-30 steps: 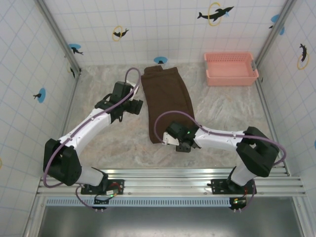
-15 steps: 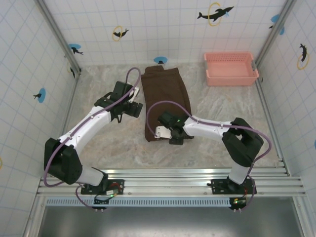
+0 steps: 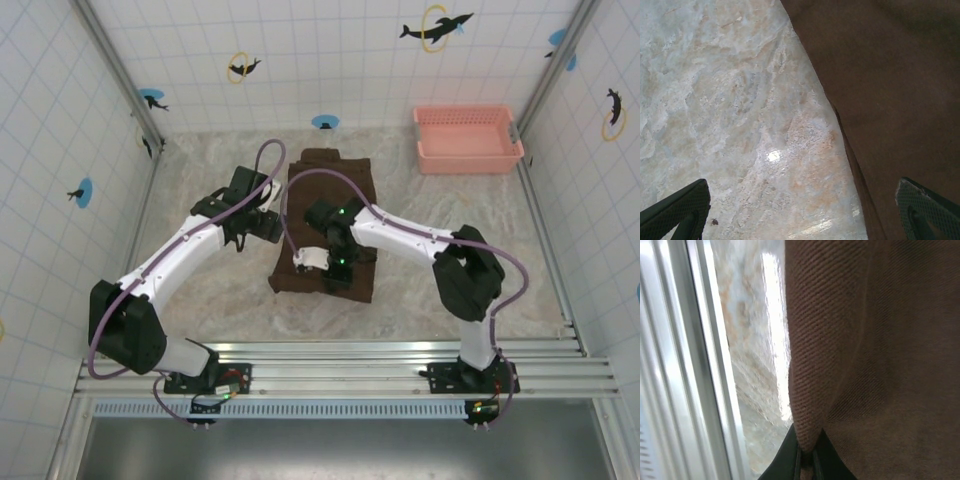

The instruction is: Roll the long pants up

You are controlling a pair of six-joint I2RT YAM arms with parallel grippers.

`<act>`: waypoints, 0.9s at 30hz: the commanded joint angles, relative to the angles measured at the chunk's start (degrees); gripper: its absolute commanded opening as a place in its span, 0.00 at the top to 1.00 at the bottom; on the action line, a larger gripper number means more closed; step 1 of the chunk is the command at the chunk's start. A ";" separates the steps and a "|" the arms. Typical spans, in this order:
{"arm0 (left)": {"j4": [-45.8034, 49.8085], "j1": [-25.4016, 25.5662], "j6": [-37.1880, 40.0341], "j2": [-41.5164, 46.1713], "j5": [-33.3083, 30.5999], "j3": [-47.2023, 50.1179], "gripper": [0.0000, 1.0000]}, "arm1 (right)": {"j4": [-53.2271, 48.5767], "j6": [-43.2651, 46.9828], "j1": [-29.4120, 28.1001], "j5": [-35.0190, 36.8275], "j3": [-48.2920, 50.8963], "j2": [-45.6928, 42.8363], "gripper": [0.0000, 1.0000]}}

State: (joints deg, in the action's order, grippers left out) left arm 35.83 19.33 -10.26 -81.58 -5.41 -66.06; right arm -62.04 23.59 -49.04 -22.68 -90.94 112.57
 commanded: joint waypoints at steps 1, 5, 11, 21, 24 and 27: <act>1.85 0.09 0.51 1.69 0.93 -0.82 0.03 | -8.54 0.75 3.41 -7.48 -8.49 5.48 0.97; 2.04 0.09 0.16 2.19 1.94 -0.47 0.03 | -10.07 3.14 7.20 -11.55 -14.26 12.11 0.96; 2.34 0.42 -0.80 3.29 4.16 0.92 0.04 | -9.11 5.57 11.98 -16.31 -17.30 17.96 0.95; 0.38 7.39 -4.05 3.53 14.83 4.08 0.50 | -9.06 8.40 15.32 -19.80 -19.31 21.76 0.95; -1.66 8.67 -5.13 1.18 16.55 5.55 0.80 | -8.96 8.18 15.53 -19.75 -21.09 23.13 0.95; -3.02 8.88 -6.12 -1.81 18.60 5.62 1.00 | -9.12 8.13 15.81 -19.81 -22.31 24.06 0.94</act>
State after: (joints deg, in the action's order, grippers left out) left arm 34.98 28.12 -14.76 -81.17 9.89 -60.97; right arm -70.67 30.81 -33.74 -40.80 -110.56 134.85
